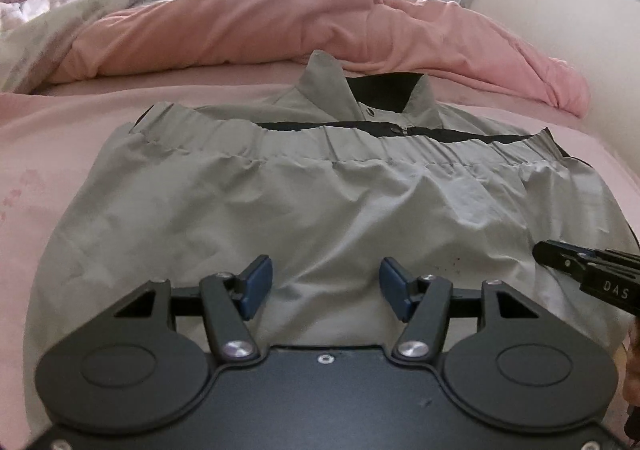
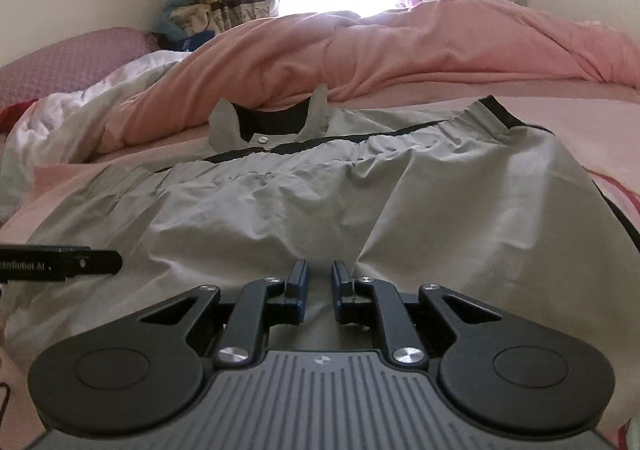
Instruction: Fold large clothes
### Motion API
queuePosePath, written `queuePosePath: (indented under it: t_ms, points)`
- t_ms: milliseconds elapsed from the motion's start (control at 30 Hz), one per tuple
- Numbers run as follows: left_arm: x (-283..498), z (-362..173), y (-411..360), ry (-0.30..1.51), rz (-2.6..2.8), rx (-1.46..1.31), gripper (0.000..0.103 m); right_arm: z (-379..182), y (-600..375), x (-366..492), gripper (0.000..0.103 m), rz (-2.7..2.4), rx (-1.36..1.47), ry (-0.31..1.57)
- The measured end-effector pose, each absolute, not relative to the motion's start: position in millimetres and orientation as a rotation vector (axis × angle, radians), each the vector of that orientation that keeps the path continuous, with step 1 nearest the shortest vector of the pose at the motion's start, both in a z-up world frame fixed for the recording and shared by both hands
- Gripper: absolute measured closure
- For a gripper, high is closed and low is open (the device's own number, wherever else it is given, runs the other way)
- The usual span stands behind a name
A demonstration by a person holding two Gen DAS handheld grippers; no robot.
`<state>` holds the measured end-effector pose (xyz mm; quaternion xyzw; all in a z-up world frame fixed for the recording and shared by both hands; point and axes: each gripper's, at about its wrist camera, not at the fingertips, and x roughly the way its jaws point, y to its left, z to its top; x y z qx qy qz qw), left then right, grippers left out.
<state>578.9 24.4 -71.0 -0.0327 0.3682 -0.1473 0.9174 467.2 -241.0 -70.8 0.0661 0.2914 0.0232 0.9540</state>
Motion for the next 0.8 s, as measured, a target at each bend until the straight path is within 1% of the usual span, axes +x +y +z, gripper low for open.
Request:
queuePosePath:
  t_ms: [67, 133, 267, 333, 533, 600, 667, 800]
  points:
    - [581.6, -64.4, 27.1, 0.775, -0.305, -0.063, 0.042, -64.2, -239.1, 467.7, 0.088, 0.044, 0.112, 0.603]
    - [580.9, -54.0, 34.2, 0.742, -0.291, -0.048, 0.042, -53.0, -243.0, 465.7, 0.088, 0.037, 0.109, 0.581]
    - [587.8, -34.1, 60.4, 0.686, -0.233, -0.048, 0.042, -30.3, -262.6, 464.8, 0.08, -0.057, 0.059, 0.483]
    - [597.0, -34.2, 71.6, 0.699, -0.2, -0.056, 0.042, -27.3, -275.5, 471.2, 0.08, -0.116, 0.047, 0.475]
    - [617.1, -65.7, 87.0, 0.785, -0.149, -0.046, 0.042, -53.2, -308.8, 491.2, 0.081, -0.238, 0.094, 0.569]
    - [616.9, -75.9, 89.3, 0.768, -0.163, -0.049, 0.039, -66.5, -311.7, 491.0, 0.081, -0.231, 0.107, 0.572]
    - [615.9, -77.2, 90.4, 0.757, -0.166, -0.057, 0.038, -71.1, -310.7, 489.7, 0.081, -0.232, 0.091, 0.555]
    - [613.9, -67.0, 91.9, 0.784, -0.143, -0.082, 0.038, -61.8, -311.0, 490.5, 0.081, -0.234, 0.094, 0.584]
